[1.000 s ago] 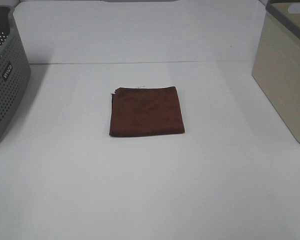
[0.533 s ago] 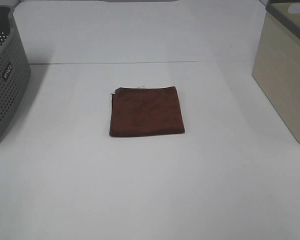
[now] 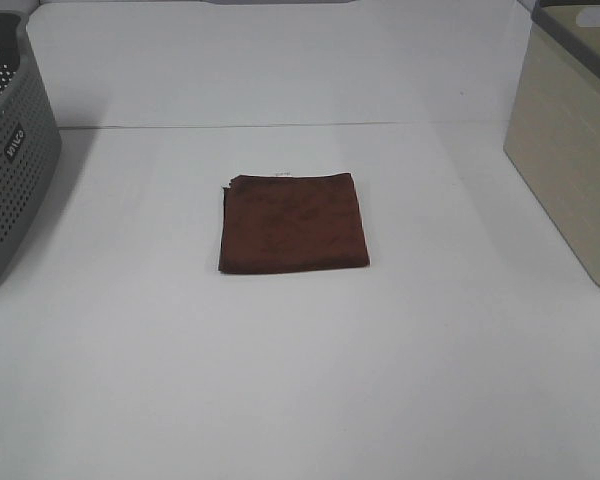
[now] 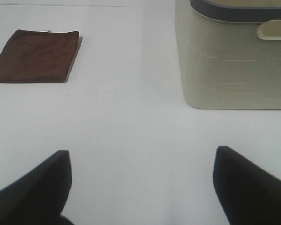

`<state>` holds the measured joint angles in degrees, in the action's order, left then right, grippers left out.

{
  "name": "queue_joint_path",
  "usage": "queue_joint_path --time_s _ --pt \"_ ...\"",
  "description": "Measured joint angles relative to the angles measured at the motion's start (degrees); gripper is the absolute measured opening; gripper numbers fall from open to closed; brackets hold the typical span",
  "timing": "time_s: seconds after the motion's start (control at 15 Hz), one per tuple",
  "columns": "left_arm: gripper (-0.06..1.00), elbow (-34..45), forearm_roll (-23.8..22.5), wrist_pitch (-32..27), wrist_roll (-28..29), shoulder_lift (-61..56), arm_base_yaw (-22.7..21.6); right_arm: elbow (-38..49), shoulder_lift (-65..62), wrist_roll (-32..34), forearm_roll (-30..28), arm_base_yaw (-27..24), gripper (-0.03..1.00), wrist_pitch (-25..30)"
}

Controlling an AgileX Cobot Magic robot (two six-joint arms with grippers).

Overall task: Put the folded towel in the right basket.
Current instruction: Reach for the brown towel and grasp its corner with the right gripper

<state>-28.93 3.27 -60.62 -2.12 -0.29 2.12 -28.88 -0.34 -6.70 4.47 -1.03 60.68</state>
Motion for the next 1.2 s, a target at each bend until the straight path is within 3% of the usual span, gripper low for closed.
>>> queue_joint_path --time_s 1.2 --pt "0.88 0.0 0.0 0.0 0.0 0.0 0.0 0.0 0.0 0.0 0.0 0.0 0.78 0.0"
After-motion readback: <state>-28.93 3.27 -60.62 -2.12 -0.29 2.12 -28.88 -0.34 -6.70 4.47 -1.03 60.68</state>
